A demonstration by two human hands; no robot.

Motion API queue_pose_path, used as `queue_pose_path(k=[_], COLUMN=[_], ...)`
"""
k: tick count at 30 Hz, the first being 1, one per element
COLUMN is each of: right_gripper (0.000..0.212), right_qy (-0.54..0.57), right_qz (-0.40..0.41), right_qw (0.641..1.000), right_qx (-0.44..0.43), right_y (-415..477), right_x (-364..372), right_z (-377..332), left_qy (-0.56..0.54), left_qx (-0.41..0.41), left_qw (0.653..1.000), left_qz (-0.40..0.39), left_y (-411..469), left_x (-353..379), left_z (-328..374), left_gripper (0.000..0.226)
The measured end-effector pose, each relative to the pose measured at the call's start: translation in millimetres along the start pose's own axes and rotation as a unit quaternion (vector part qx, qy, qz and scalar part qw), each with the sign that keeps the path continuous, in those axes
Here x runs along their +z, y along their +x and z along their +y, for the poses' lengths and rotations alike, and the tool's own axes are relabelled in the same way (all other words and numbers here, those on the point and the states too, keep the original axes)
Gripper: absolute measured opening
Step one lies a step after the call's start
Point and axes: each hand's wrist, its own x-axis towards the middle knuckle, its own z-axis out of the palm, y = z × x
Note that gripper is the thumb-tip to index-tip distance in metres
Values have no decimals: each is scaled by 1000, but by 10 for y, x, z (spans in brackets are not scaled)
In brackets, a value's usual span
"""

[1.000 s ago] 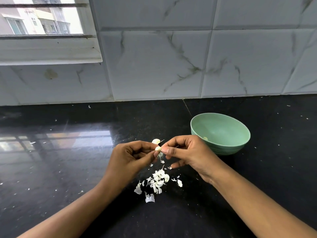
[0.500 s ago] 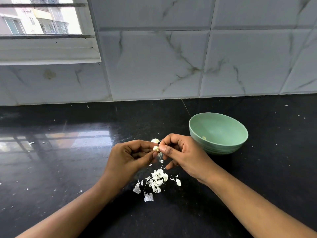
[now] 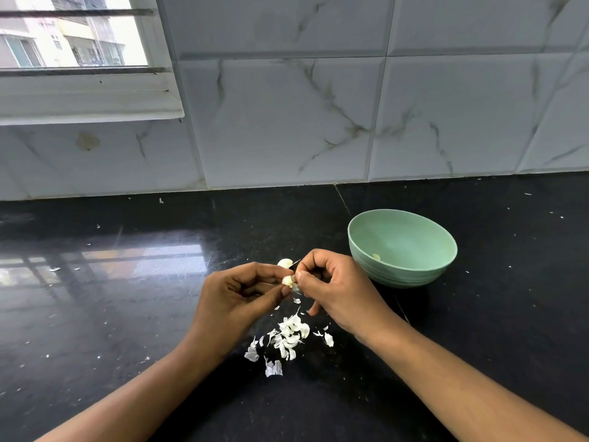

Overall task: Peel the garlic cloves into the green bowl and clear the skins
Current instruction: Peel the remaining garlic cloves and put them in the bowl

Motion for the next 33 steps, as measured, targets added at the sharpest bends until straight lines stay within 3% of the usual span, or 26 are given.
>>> queue_pose_path(k=[7, 14, 20, 24, 33], right_gripper=[22, 22, 16, 18, 21], right_qy=[113, 155, -37, -99, -207], right_qz=[7, 20, -2, -24, -60], right_qw=[991, 985, 997, 992, 976], right_qx=[75, 72, 63, 71, -2], right_y=[0, 18, 77, 83, 62], right_x=[22, -47, -230, -277, -301], right_z=[-40, -57, 20, 55, -15], left_qy=[-34, -138, -196, -213, -222], left_qx=[6, -89, -222, -298, -342], left_qw=[999, 982, 953, 930, 913], left_qz=[38, 91, 70, 30, -7], left_y=[17, 84, 139, 161, 155], left_x=[6, 7, -10, -17, -39], left_z=[-11, 35, 18, 12, 23], left_gripper=[23, 15, 9, 11, 28])
